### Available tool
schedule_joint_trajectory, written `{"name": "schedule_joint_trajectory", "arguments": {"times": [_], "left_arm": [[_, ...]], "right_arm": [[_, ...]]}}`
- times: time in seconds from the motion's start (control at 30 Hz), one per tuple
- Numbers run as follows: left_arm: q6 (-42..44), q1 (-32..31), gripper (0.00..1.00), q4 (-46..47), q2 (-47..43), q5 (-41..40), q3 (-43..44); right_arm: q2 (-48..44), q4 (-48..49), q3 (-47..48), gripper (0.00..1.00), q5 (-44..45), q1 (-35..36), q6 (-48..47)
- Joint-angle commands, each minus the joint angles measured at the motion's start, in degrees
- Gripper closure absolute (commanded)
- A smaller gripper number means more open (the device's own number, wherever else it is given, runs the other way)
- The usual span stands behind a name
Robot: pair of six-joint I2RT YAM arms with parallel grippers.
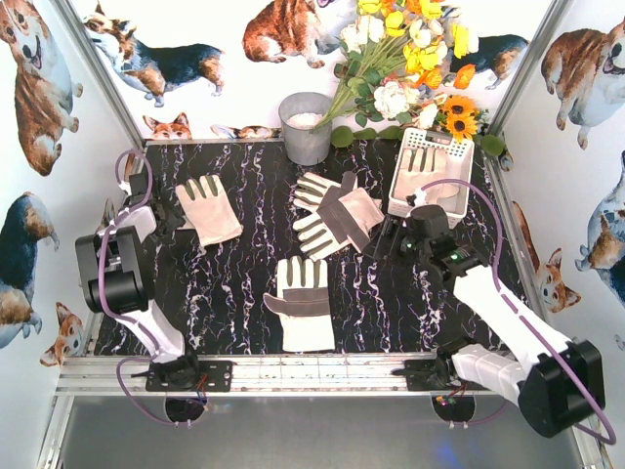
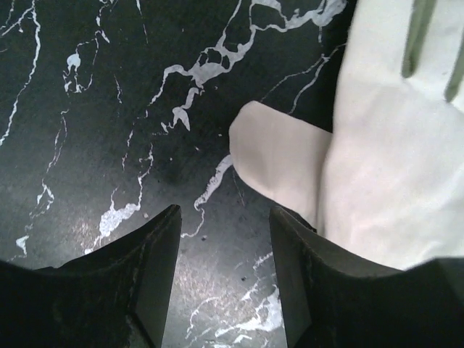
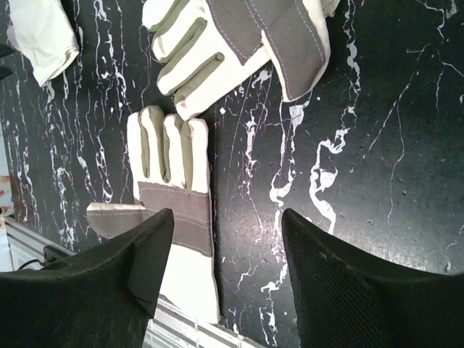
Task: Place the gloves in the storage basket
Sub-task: Turn over the glove at the center of the board.
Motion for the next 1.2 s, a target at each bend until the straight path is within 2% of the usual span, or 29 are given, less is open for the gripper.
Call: {"name": "schedule_joint_trajectory", "arguments": {"times": [0.0,0.47,0.5,0.67,0.83,1.03,1.17], "left_arm": [[1.5,1.6,0.55,3.5,2.4,1.7,1.6],[3.2,2.5,0.6,8.6,7.4,6.7,3.7],[3.4,2.5,0.61,8.6,7.9,7.1,4.0],[3.6,2.5,0.83,8.3,8.4,7.4,4.2],[4.7,2.5,1.0,9.1,3.7,5.6,1.0],[7.4,2.5,1.0,7.1,-6.4,4.7,-1.2],[11.3,2.4,1.0,-0.1,-15.9,1.6,-0.4]], "right_arm": [[-3.4,-2.0,0.8,0.37,1.0,0.2,-0.9],[-5.0,-5.3,-0.3,0.37,1.0,0.2,-1.1],[-5.0,-5.3,-0.3,0.37,1.0,0.2,-1.0],[-5.3,-5.9,0.3,0.37,1.2,0.2,-0.7],[-6.5,-6.6,0.6,0.37,2.0,0.2,-0.6],[-7.2,-7.4,0.7,0.37,1.8,0.2,-0.3],[-8.4,-7.8,0.9,0.37,1.5,0.2,0.0]]}}
